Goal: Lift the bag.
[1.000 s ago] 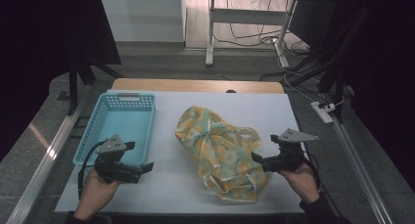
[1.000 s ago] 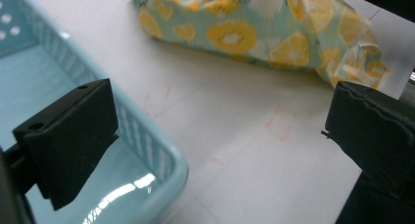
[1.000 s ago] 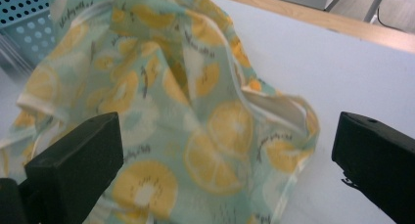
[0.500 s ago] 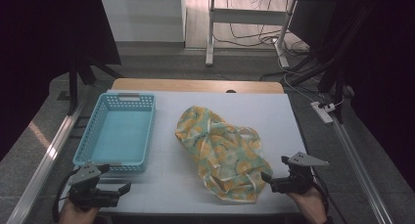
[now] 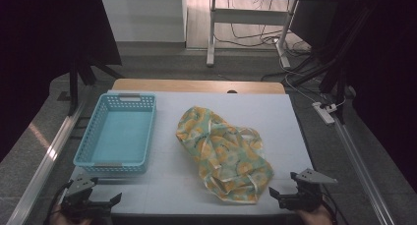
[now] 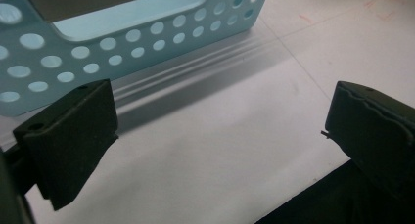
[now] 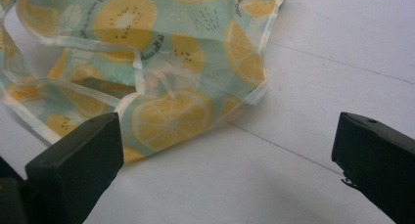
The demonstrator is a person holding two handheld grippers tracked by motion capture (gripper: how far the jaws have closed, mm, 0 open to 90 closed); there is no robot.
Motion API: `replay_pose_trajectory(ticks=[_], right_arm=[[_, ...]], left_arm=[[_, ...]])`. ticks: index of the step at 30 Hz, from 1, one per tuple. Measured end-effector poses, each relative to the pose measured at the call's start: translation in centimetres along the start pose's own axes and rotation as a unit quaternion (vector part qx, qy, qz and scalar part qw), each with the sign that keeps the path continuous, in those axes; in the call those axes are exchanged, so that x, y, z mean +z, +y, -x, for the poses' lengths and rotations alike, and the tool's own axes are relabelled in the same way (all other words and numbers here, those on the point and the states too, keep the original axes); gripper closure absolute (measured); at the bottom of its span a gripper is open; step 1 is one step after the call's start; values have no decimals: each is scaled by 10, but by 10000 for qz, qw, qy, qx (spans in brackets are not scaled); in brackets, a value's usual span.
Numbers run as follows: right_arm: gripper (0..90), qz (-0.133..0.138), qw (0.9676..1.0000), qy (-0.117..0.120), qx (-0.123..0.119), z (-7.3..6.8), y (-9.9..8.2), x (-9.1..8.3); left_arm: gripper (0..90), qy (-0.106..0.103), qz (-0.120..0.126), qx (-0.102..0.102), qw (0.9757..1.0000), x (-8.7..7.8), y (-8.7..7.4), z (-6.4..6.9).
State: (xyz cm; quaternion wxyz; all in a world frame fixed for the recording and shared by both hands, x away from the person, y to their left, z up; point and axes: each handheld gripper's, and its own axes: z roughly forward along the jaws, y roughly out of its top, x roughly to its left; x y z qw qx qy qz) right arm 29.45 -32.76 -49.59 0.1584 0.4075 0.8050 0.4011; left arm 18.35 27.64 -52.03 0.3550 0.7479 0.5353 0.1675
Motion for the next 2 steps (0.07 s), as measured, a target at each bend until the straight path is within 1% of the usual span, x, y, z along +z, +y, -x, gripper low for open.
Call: replay_pose_trajectory(ticks=[2], right_arm=[[0, -40, 10000, -8, 14, 0, 0, 1]], left_arm=[[0, -10, -59, -3, 10000, 1, 1, 0]])
